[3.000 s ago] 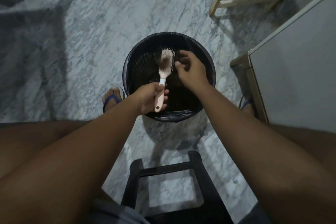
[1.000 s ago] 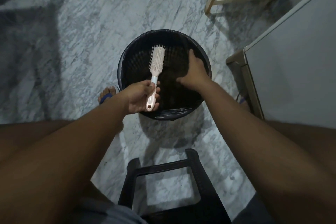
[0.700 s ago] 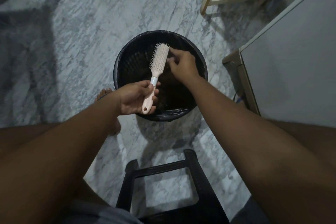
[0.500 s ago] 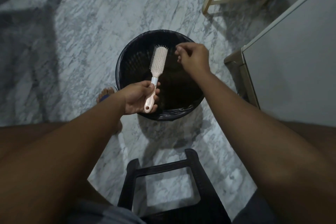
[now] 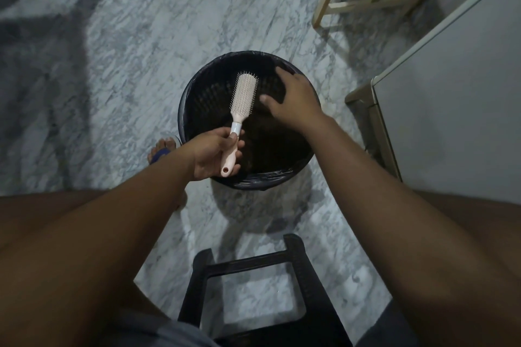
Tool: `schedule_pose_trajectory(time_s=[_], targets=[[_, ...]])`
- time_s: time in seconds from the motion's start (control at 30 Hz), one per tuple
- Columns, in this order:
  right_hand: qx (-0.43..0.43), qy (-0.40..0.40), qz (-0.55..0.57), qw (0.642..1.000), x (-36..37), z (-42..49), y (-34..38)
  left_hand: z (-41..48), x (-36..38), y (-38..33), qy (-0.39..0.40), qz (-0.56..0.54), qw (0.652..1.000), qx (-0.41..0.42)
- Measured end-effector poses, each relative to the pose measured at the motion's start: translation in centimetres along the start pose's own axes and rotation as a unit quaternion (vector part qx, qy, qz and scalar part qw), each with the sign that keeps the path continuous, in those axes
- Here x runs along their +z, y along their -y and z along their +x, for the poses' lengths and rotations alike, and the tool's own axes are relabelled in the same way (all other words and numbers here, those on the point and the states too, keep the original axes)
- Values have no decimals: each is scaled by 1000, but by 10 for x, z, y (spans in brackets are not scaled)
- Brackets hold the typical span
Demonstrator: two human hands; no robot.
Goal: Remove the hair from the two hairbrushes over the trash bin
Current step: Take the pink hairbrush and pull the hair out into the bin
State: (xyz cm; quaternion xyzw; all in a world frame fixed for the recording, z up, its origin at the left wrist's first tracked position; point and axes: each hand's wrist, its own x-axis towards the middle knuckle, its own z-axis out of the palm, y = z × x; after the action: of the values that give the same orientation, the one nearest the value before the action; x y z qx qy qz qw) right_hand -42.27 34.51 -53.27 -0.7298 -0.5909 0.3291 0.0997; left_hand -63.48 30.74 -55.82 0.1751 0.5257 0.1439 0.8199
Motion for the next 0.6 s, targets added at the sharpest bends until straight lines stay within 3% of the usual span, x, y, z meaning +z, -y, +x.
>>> schedule_pose_trajectory(time_s=[0.1,0.2,0.5,0.6], targets=[[-46,-82,83,992,12,0,14,2,3,2,2,5,1000,-1],[-38,-69,97,992,21,2,22,1,12,2,10,8,1000,5],[-9,-133,124,983,17,9,14,-1,11,0,57,-44,997,1],[19,-175,258,950,2,13,14,-1,10,1,62,-84,994,9]])
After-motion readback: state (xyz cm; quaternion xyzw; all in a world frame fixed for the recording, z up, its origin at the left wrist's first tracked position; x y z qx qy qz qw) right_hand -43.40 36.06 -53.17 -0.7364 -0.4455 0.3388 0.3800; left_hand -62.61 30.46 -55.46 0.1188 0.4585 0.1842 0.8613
